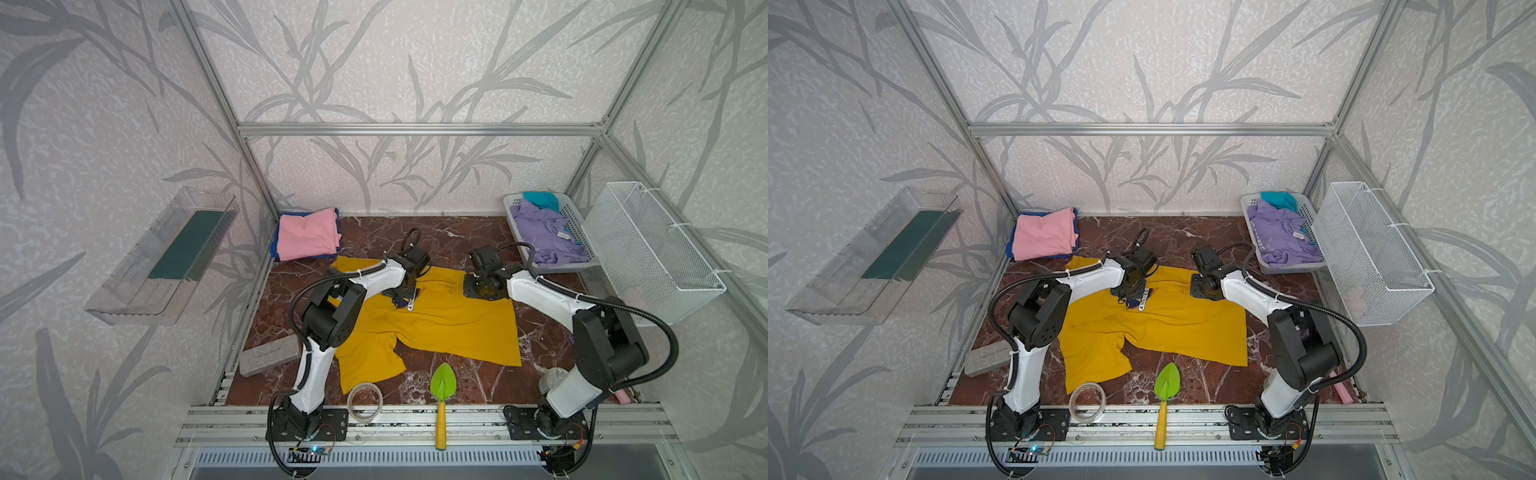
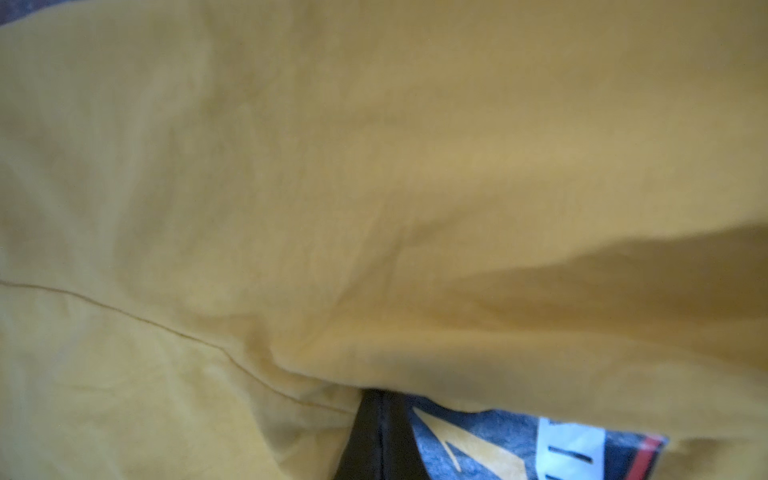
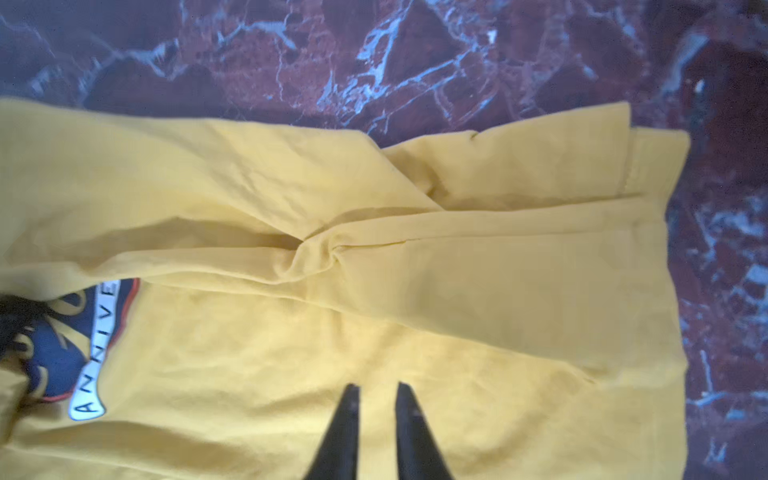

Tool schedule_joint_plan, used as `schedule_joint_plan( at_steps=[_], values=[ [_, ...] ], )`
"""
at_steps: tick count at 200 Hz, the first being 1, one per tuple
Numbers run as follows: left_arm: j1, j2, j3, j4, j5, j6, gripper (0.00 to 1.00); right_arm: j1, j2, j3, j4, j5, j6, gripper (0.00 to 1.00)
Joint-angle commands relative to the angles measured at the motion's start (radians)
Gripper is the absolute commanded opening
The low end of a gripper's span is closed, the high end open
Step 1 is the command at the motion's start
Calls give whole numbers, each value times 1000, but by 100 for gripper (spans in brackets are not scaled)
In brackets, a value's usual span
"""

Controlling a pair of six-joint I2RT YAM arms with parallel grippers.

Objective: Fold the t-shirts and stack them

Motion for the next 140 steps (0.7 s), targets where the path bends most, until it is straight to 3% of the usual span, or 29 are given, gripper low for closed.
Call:
schedule_joint_plan(
  at_steps=[1,16,37,51,90,140],
  values=[
    [8,-57,-27,-35,-38,-25,0,0,95,90,6,-56,-10,36],
    [12,-74,-52,-37,-47,-33,0,-1,153,142,13,-76,-1,43],
    [20,-97,-84,-35,-49,-41,0,0,222,199,3,-99,6,44],
    [22,-104,-95,-38,-49,-41,0,-2,242,199,14,-107,17,36],
    [24,-107,-109,-35,-47,-38,0,-10,193,125,63,-109,45,1],
    [31,-114,-141,-13,-36,-45,0,-11,22,-44,87,-76,89,0]
  ],
)
